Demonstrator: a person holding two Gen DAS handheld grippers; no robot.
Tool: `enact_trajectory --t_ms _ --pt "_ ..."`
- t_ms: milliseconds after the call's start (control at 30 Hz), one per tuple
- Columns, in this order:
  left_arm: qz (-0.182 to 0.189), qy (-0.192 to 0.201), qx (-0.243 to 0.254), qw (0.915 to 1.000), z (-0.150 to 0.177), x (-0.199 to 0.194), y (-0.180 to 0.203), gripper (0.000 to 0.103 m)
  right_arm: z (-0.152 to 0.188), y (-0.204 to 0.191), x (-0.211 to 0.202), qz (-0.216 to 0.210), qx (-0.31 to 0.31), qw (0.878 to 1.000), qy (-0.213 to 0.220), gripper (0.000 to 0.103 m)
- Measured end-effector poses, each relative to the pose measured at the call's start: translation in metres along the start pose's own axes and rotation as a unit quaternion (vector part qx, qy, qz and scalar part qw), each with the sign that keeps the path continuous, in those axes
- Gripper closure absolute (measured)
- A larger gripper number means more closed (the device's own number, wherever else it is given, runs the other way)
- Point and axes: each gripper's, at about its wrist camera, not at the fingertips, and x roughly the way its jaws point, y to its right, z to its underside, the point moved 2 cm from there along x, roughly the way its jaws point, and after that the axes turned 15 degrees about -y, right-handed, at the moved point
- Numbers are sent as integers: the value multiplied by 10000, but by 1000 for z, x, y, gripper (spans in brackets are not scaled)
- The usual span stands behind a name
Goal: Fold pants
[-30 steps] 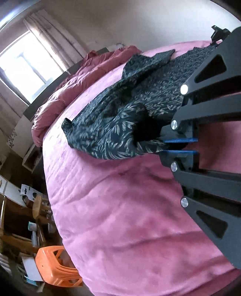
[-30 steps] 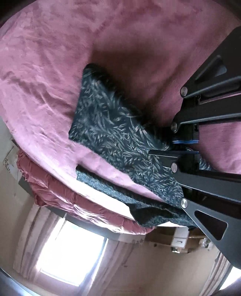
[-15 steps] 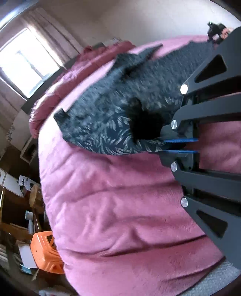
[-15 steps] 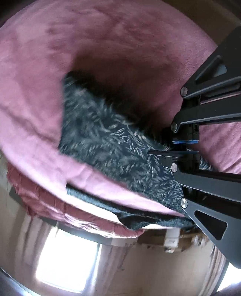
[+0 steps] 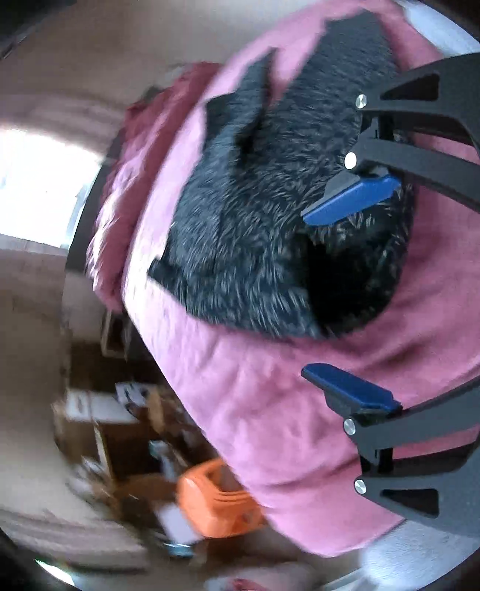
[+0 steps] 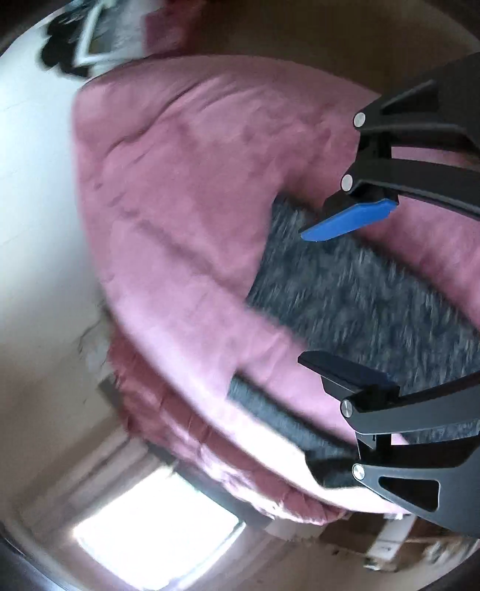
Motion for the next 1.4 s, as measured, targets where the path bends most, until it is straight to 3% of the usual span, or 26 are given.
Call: enact_trajectory --t_ms 100,200,300,333,467,533,733,833,933,1000,1067,1133,1200,1300,1400 --pt "-172 -255 388 9988 -13 20 14 26 11 -48 11 -157 -690 9973 -216 42" --pt "-262 -515 494 9971 -21 41 19 27 27 -87 41 -327 -992 9917 -748 42" --pt "-372 -564 684 9954 -24 53 22 46 50 -119 78 -565 -1190 9827 -1298 42" --pt "-291 -586 691 9955 -25 55 21 59 61 -127 88 -651 -1298 9799 -1365 42" --pt "130 -557 100 9983 -32 52 3 80 100 -145 118 -811 -1671 9640 -1903 42" --pt "215 -422 -327 9983 -37 47 -16 85 109 -144 122 -1069 -1554 9583 -2147 42" --pt "127 -119 -1454 9892 -41 41 -73 94 111 -132 120 -1280 -1213 9601 -2169 42" --pt "-70 -280 -1842 9825 -40 52 -100 93 111 -132 119 -1278 -1216 9594 -2200 42" --pt "-107 -456 -2064 9773 -33 64 -112 80 111 -135 118 -1254 -1309 9589 -2183 42" --pt "-12 -311 -2176 9756 -30 60 -114 74 110 -138 119 -1304 -1337 9576 -2192 42" --pt "-140 -104 -2301 9730 -29 52 -114 54 112 -138 115 -1349 -1379 9567 -2179 42" --pt "-199 217 -2376 9709 -32 37 -112 51 114 -140 113 -1363 -1451 9558 -2164 42" --pt "-126 431 -2213 9742 -40 26 -101 51 117 -144 112 -1331 -1579 9546 -2147 42" --pt "0 541 -1480 9875 -67 19 -64 46 122 -150 111 -1378 -1727 9498 -2213 42" --pt "152 432 -869 9952 -95 29 -27 32 126 -156 112 -1402 -1853 9460 -2261 42"
